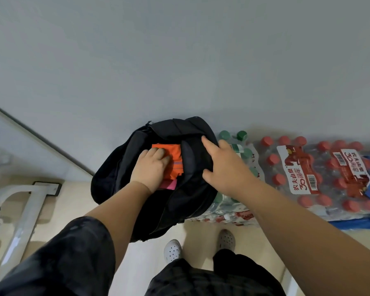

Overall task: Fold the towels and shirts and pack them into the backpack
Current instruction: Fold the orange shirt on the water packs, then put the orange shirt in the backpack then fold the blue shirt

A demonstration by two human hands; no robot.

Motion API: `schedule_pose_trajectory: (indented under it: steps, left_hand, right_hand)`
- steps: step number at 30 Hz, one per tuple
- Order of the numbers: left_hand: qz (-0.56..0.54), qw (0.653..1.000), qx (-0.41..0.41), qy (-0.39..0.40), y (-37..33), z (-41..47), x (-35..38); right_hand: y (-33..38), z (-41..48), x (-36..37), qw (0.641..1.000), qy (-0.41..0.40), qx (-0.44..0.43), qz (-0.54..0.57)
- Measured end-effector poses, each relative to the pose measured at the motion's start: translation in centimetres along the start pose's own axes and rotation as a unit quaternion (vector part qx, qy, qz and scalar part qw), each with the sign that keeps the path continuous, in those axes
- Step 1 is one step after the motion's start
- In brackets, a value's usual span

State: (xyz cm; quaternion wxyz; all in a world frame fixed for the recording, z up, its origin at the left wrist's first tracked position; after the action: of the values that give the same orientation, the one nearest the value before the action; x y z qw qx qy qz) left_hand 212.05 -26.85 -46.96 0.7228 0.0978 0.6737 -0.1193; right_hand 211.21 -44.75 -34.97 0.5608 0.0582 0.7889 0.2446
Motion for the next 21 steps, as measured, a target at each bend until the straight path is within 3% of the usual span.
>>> schedule_pose_trajectory:
  steps: [6, 9, 16, 21]
  left_hand:
    - [-0.189, 0.962, -0.131, 0.147, 2.2, -1.5, 4.0]
    - [-0.228, 0.951, -0.14, 0.154, 2.1, -1.0, 4.6]
    - [-0.178, 0.952, -0.148, 0.198, 1.1, -0.3, 4.4]
    - [-0.217, 0.95, -0.171, 0.146, 0.8, -2.3, 1.9]
  right_hand:
    - [-0.6, -0.3, 0.2, 1.0, 0.002, 0.003, 0.011]
    - [-0.9, -0.4, 0.3, 1.0, 0.003, -0.004, 0.021]
    - [-1.4, -1.4, 0.0, 0.999, 0.003, -0.019, 0.026]
    - [-0.7, -1.9, 0.0, 0.999, -0.006, -0.047, 0.021]
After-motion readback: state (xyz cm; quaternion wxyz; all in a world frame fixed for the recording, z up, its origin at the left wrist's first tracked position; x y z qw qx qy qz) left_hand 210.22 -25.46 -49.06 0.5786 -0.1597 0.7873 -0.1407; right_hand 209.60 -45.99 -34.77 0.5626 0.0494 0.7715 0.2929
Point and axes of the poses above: each hand's wrist, its own z-axis towards the middle knuckle, its own x-axis out of the palm, y = z × x, the point moved 8 cm from there along z, towards the middle knuckle, and after that the axes turned 2 degrees about -y, right-handed, at the moved point
